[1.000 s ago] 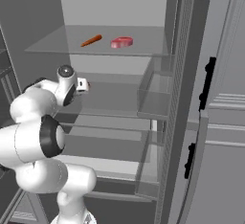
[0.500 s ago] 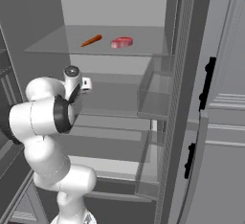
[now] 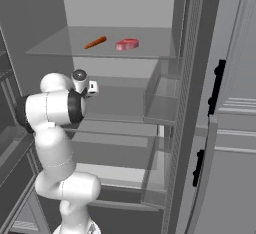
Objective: Place one carrot and one steak in each tupperware on the nearby counter, to pack two identical lunches.
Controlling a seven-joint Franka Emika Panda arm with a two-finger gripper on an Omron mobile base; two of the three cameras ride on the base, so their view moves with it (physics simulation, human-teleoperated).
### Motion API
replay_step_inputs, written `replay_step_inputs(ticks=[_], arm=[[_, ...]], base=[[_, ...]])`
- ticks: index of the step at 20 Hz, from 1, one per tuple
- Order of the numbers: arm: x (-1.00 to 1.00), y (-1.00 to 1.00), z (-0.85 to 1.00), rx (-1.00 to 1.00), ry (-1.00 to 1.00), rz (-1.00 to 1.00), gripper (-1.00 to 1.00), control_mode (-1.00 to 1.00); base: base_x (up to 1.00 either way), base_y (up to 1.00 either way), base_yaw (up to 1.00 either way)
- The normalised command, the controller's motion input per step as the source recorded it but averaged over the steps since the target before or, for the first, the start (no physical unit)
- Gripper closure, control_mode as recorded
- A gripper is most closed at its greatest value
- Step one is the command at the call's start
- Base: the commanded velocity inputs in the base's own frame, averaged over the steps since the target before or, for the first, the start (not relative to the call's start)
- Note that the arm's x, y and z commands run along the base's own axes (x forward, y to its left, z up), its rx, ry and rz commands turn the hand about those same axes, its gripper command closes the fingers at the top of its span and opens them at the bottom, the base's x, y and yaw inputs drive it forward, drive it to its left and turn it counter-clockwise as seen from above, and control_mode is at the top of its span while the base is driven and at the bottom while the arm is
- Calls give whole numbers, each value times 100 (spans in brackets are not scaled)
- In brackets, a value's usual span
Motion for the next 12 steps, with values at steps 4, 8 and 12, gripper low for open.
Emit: replay_step_inputs(ticks=[4,8,12], arm=[[49,12,-19,0,0,0,-100,-100],[44,10,-22,0,0,0,-100,-100],[13,15,-36,0,6,0,-100,-100]], base=[[0,0,0],[0,0,0],[0,0,0]])
